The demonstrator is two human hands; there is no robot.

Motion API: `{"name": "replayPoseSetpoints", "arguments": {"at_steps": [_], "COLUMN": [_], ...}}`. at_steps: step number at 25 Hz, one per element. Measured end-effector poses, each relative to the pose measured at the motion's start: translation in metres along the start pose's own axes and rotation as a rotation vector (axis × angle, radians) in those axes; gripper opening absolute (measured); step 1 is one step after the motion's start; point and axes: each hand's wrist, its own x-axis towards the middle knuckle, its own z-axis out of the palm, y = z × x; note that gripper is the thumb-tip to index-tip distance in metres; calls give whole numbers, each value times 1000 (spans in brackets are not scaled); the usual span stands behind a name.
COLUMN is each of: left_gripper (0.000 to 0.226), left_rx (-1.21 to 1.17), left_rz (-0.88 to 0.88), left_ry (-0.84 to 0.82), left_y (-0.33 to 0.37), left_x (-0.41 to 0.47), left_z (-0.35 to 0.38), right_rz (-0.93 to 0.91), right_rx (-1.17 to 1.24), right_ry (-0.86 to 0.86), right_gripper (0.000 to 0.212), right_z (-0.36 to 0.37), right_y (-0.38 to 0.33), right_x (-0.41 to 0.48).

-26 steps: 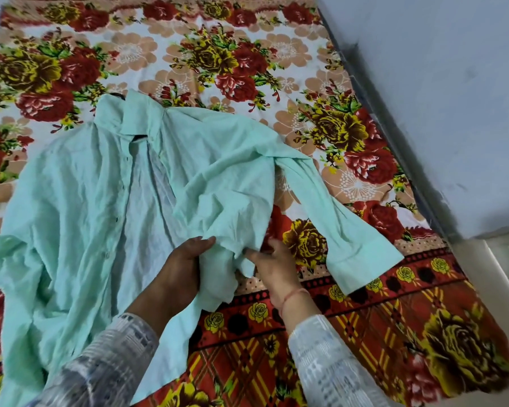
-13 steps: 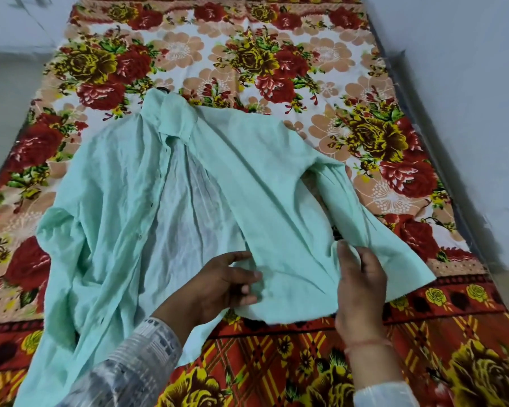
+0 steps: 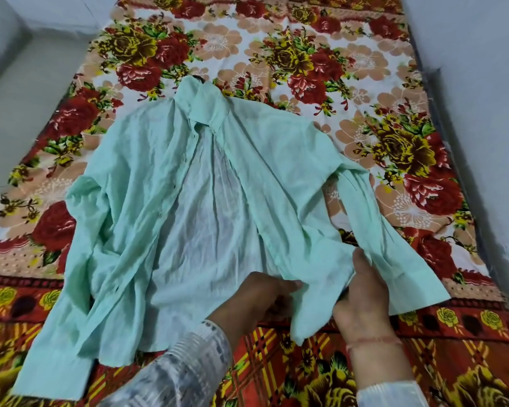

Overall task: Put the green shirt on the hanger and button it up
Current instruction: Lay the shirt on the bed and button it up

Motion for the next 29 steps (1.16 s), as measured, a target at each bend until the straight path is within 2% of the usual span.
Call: {"name": "replayPoseSetpoints", "arguments": {"at_steps": [2, 3, 6, 9, 11, 13, 15, 17, 19, 21, 23, 27, 29], "left_gripper": [20, 20, 27, 15, 9, 14, 17, 52, 81, 89, 72, 11, 4], "left_rx": [-43, -42, -83, -165, -184, -303, -232, -40, -16, -91, -220, -422, -520], "left_rz": [9, 33, 237, 517, 608, 541, 356, 141, -3, -20, 50, 330, 371], "left_ry": [-10, -3, 61, 166, 204, 115, 101, 99, 12, -71, -109, -91, -83], "left_y": [0, 2, 12, 31, 40, 45, 41, 25, 10, 2, 5, 24, 29], "left_x": [-5, -8, -18, -34, -41, -40, -35, -28, -25, -24, -24, -31, -32], "left_z": [5, 5, -8, -28, -38, -39, -32, -21, -8, 1, 8, 7, -7], "right_rz": [51, 42, -153, -367, -388, -267, -39, 118, 166, 194, 235, 206, 170], "right_rx": [11, 11, -104, -278, -335, -278, -90, 70, 192, 315, 424, 604, 657], "right_ry": [-30, -44, -43, 23, 29, -22, -74, -97, -102, -110, -130, -186, -256], "right_gripper": [43, 43, 29, 13, 14, 22, 32, 37, 39, 40, 41, 42, 42], "right_z": [-2, -2, -5, -10, -15, -15, -9, -1, 8, 17, 23, 24, 20], "right_y": [-3, -4, -7, -18, -26, -33, -37, -42, -45, -44, -40, -23, -21], "right_x": [0, -1, -5, -13, -12, -13, -18, -29, -37, -43, -47, -56, -66]}}
